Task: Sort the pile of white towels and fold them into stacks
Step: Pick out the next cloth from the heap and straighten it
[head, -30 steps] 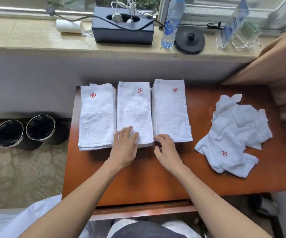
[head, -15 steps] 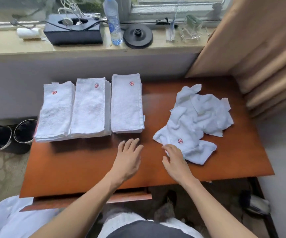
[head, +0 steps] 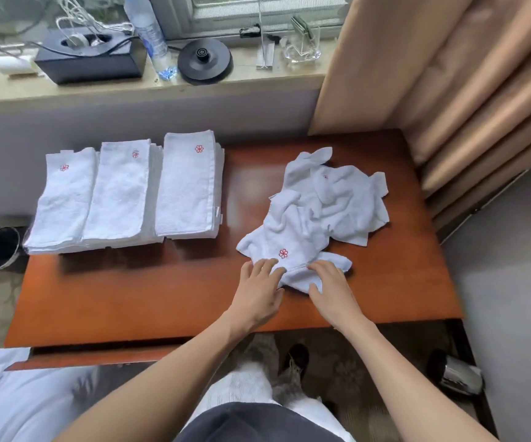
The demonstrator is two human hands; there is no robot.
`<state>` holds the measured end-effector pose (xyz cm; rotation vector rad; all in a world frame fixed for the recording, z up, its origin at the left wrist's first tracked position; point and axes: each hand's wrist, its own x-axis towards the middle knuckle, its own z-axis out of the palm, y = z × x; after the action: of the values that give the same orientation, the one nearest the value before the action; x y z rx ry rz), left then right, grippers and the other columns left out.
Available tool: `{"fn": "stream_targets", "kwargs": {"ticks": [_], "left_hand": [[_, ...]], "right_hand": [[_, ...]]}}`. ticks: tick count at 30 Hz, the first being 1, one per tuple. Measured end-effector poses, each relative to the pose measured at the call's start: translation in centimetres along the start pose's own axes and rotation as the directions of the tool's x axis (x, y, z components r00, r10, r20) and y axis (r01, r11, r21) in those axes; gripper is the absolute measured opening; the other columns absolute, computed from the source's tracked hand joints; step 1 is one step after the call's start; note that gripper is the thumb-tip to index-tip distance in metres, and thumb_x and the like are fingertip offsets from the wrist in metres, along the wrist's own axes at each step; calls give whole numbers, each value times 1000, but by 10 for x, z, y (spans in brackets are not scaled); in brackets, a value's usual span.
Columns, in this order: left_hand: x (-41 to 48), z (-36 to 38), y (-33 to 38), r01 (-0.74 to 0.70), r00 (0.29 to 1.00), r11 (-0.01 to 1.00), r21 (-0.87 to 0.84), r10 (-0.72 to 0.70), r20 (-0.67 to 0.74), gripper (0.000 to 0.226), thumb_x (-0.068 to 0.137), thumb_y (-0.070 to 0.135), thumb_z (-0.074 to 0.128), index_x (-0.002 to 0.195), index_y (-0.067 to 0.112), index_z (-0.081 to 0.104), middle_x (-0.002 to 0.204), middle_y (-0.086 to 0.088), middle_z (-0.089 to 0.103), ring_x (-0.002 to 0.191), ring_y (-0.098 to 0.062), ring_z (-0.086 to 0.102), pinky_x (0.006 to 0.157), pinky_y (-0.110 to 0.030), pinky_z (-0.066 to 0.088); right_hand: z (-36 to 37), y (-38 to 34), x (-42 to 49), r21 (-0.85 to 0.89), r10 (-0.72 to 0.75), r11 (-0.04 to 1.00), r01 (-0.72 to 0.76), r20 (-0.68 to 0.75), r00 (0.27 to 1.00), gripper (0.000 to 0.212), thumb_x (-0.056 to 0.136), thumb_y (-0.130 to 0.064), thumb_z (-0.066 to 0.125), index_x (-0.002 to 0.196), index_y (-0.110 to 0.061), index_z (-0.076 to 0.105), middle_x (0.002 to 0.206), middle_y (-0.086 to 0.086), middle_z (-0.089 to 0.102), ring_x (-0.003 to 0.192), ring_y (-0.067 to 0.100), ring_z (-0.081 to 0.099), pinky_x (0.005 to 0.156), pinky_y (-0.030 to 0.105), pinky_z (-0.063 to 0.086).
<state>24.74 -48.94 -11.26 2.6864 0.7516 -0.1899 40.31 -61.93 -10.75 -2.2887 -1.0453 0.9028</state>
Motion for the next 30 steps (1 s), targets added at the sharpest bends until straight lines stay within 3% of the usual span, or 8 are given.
{"fn": "stream_targets", "kwargs": {"ticks": [5,10,14,21,23,26,28,30], "left_hand": [[33,19,-1,83,996,996,-45,-81,47,47,95,28,53,142,21,51,149,-2,47,138,-25,41,113,-45,27],[48,52,-2,156,985,973,-168,-140,103,38,94,14,49,131,10,52,135,-10,48,111,-34,52,87,-45,46],[57,63,-9,175,983,961,-212,-158,95,37,95,5,46,131,8,53,130,-12,49,103,-33,50,86,-45,45],[67,49,-11,312,946,916,-251,-276,168,19,95,24,59,114,21,59,111,1,52,91,-26,59,67,-40,49],[67,43,-7,341,939,913,-225,-318,131,10,94,20,59,104,21,57,101,6,51,80,-23,59,63,-40,49],[78,30,16,373,925,892,-254,-380,22,18,90,6,53,97,22,51,89,12,44,63,-23,49,50,-35,35],[90,17,40,335,933,893,-301,-358,-23,18,91,3,48,98,20,49,89,10,47,65,-23,47,51,-37,34],[99,6,70,308,936,884,-353,-347,-54,13,93,7,48,100,17,51,94,4,53,75,-23,52,59,-43,44]], "right_hand": [[-8,6,24,-9,7,1000,-6,69,998,49,96,-12,55,145,-18,52,148,-2,49,136,18,46,112,35,39],[-7,22,32,-50,59,997,-53,140,988,47,98,-14,53,145,-20,52,150,-5,48,138,14,45,114,33,39],[-10,22,46,-81,57,996,-42,197,979,46,98,-14,52,144,-19,53,147,-5,50,136,12,46,112,27,37],[-26,17,70,-77,-7,997,29,280,960,45,101,-11,49,145,-16,52,147,-5,47,137,13,45,115,29,35],[-34,20,73,-70,-32,996,56,309,950,45,102,-13,49,146,-17,51,150,-5,45,138,13,44,116,29,34],[-54,27,83,-43,-102,992,120,302,948,43,102,-15,51,146,-16,52,148,-5,48,136,13,46,115,32,37],[-68,37,89,6,-147,988,152,300,943,43,101,-17,55,144,-17,53,143,-5,50,133,13,48,113,33,39],[-82,47,91,55,-194,981,187,326,925,42,99,-20,58,140,-20,54,137,-6,51,129,13,50,109,35,42]]}}
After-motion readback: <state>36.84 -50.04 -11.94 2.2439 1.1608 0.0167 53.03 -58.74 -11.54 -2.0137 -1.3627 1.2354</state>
